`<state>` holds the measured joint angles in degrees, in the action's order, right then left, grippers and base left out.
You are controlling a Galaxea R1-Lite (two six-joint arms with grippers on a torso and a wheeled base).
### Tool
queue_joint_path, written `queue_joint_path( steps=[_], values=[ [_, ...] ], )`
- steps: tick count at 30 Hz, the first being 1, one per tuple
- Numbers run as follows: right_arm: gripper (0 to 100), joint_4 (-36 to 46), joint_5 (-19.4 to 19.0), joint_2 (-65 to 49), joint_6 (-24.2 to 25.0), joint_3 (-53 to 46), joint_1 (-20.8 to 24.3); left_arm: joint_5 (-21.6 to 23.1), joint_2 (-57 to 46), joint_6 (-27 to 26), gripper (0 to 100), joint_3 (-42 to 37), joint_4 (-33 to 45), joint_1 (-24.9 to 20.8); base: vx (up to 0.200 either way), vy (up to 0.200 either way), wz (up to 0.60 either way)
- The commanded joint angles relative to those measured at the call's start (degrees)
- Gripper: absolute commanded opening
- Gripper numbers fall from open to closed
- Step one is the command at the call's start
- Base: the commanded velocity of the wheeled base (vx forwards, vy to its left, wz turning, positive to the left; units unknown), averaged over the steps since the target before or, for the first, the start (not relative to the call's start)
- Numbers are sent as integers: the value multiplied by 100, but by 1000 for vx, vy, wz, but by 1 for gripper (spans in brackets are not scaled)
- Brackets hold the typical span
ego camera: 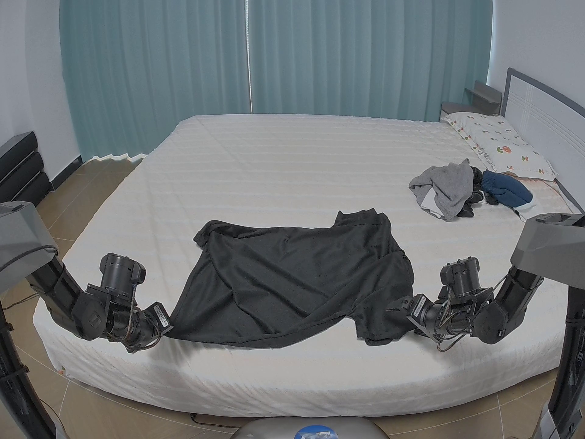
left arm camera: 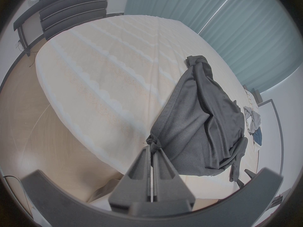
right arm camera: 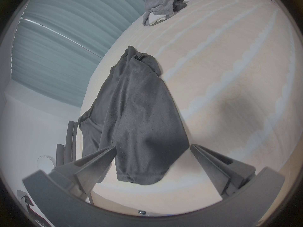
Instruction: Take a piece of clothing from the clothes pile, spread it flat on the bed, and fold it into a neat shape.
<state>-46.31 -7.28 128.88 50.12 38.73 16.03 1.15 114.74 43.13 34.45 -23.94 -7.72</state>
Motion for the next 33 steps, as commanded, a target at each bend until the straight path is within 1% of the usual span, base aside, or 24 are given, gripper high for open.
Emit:
queue_joint_path(
  steps=[1, 9, 11, 12, 15, 22, 23, 27, 29, 32, 33],
  values=[
    [0, 8, 7, 199, -2, 126, 5, 0, 22, 2, 0, 0, -5, -2, 0, 0, 0],
    [0, 8, 77, 23, -2, 3, -47, 0, 5, -24, 0, -44, 4, -2, 0, 0, 0],
    [0, 52, 69, -276, -55, -287, -188, -9, -13, -165, 0, -105, 12, -2, 0, 0, 0],
    [0, 52, 69, -276, -55, -287, -188, -9, -13, -165, 0, -105, 12, -2, 0, 0, 0],
    [0, 289, -2, -610, -116, -577, -329, -18, -13, -270, 0, -167, 74, -2, 0, 0, 0],
    [0, 509, -257, -1225, -538, -1201, -663, -44, -338, -516, 0, -167, 698, -2, 0, 0, 0],
    [0, 536, -292, -1339, -670, -1430, -698, -44, -470, -630, 0, -167, 953, -2, 0, 0, 0],
    [0, 544, -292, -1418, -837, -1772, -671, -35, -523, -745, 0, -176, 1093, -2, 0, 0, 0],
    [0, 518, -292, -1497, -1100, -2124, -654, -44, -479, -762, 0, -219, 1111, -11, 0, 0, 0],
    [0, 509, -292, -1532, -1250, -2335, -645, -53, -452, -780, 0, -263, 1111, -37, 0, 0, 0],
    [0, 500, -292, -1559, -1347, -2475, -645, -62, -452, -885, 0, -325, 1111, -46, 0, 0, 0]
  ],
)
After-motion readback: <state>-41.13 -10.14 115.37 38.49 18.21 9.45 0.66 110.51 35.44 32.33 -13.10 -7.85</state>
